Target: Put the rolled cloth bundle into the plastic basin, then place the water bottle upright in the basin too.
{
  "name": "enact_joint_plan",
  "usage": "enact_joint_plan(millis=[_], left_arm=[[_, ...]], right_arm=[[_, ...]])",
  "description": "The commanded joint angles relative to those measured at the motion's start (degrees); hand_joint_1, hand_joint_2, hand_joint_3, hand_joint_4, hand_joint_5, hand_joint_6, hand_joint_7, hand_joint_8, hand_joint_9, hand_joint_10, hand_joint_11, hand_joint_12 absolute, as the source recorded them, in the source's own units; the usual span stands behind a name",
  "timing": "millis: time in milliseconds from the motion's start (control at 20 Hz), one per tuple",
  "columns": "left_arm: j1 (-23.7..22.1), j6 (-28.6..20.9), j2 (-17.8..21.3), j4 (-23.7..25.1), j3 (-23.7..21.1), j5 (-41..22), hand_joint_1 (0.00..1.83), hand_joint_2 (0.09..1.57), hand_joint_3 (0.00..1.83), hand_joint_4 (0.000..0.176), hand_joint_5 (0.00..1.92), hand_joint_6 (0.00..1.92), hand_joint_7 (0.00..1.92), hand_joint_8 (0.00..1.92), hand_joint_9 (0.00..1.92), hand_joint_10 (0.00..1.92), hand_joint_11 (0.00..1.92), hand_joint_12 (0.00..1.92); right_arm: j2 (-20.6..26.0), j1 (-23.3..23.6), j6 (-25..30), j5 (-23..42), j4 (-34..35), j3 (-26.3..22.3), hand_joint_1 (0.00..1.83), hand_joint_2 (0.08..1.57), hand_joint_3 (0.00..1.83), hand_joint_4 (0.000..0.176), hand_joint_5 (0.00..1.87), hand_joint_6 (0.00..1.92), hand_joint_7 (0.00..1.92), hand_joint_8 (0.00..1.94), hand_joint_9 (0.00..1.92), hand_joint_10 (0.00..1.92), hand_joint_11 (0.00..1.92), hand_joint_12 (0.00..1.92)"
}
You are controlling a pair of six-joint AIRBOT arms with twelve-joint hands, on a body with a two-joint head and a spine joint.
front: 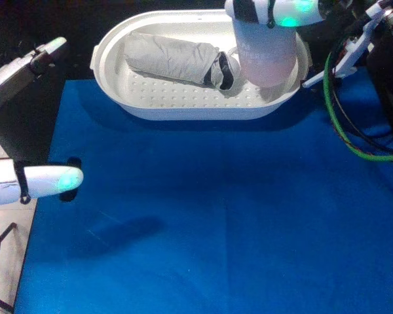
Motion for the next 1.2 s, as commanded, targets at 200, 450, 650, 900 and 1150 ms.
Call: enact_joint_plan(millis=[200,450,650,900,1150], left_arm=[[-0.5,-0.7,-0.2,-0.5,0.3,-8.1,0.63,0.87,0.00,0.176,0.00,0.00,0.00,0.00,0.00,0.00,0.00,0.00],[-0.1,-1.4,-0.2,-0.4,0.3,-8.4,0.64,0.87,0.00,0.176,0.00,0.00,0.00,0.00,0.00,0.00,0.00,0.00],[0.0,-1.6,-0.2,-0.4,0.2,-8.7,0.64,0.87,0.00,0.176,0.00,0.00,0.00,0.00,0.00,0.00,0.00,0.00],[0.1,-1.7,-0.2,-0.5,0.1,-8.7,0.62,0.87,0.00,0.176,0.00,0.00,0.00,0.00,0.00,0.00,0.00,0.00],[0.3,-1.7,-0.2,-0.5,0.0,-8.7,0.63,0.87,0.00,0.176,0.00,0.00,0.00,0.00,0.00,0.00,0.00,0.00]], right_arm=[[-0.2,0.3,1.2,8.9,0.9,0.4,1.09,1.13,0.00,0.000,0.95,1.02,1.07,1.13,1.12,1.47,1.08,1.73],[-0.8,-2.1,1.2,9.9,1.3,0.1,1.07,1.14,0.00,0.000,0.92,1.07,0.88,1.06,0.89,1.46,0.86,1.76],[-0.8,-3.0,1.2,11.5,1.3,-0.9,1.03,1.16,0.00,0.053,0.89,1.12,0.82,1.03,0.80,1.47,0.77,1.76],[-0.3,-3.1,1.2,12.1,1.3,-1.4,1.03,1.17,0.00,0.038,0.87,1.15,0.86,0.88,0.82,1.34,0.76,1.68],[0.6,-3.4,1.2,13.0,1.4,-2.4,1.02,1.18,0.00,0.034,0.85,1.18,0.84,0.84,0.83,1.21,0.78,1.56]])
